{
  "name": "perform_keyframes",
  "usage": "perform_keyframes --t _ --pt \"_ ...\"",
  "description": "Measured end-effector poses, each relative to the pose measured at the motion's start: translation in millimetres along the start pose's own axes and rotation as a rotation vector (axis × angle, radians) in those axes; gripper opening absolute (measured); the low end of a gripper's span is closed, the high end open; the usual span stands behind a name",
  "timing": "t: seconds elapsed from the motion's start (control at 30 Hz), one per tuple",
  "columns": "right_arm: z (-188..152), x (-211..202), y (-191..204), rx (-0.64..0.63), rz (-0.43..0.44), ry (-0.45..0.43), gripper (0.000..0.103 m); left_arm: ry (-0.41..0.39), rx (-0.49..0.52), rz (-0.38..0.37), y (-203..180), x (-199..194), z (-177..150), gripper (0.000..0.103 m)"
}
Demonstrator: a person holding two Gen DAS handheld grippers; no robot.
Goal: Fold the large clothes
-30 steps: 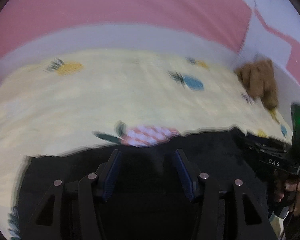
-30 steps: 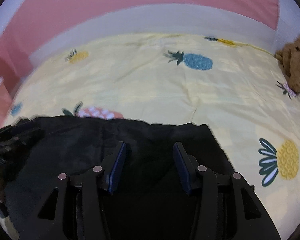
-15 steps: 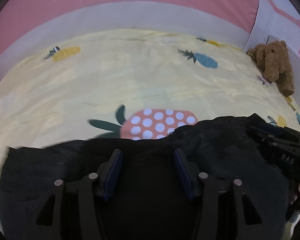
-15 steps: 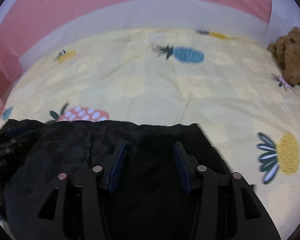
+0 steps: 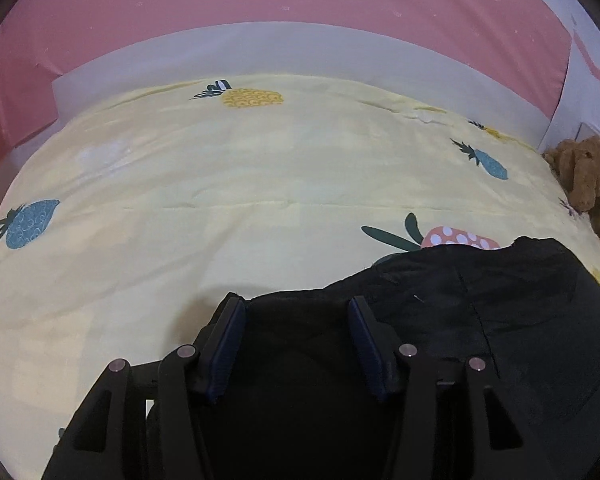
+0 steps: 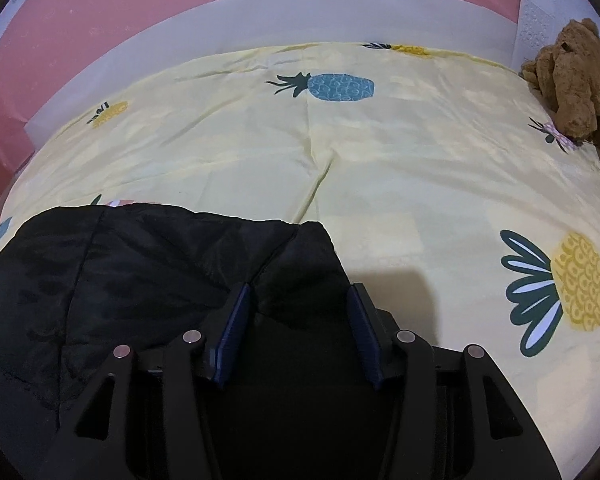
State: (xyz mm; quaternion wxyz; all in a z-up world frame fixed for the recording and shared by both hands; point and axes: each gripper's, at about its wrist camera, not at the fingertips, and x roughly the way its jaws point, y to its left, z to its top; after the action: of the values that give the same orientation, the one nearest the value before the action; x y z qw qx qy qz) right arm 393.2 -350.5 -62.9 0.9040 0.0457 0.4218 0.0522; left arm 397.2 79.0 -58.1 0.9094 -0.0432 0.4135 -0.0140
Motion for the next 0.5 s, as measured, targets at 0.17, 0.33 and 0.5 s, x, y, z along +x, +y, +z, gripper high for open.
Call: perform_keyframes --t 0.17,0.33,0.5 --pt "-0.7 -52.2 -4.6 -0.001 -0.015 -0.086 0.05 -0.031 0.0 -0.008 2.4 -31.3 6.3 0.052" --pt "-25.3 -74.6 -6.9 -0.01 0.008 -0.142 0.05 -0.125 0.017 -0.057 12.6 -77.8 -18.3 0.052" --pt "-37.6 -38.8 -19.8 0.038 0.016 -0.127 0.05 -0.1 -0.053 -0.065 26.7 -47.4 -37.8 0.056"
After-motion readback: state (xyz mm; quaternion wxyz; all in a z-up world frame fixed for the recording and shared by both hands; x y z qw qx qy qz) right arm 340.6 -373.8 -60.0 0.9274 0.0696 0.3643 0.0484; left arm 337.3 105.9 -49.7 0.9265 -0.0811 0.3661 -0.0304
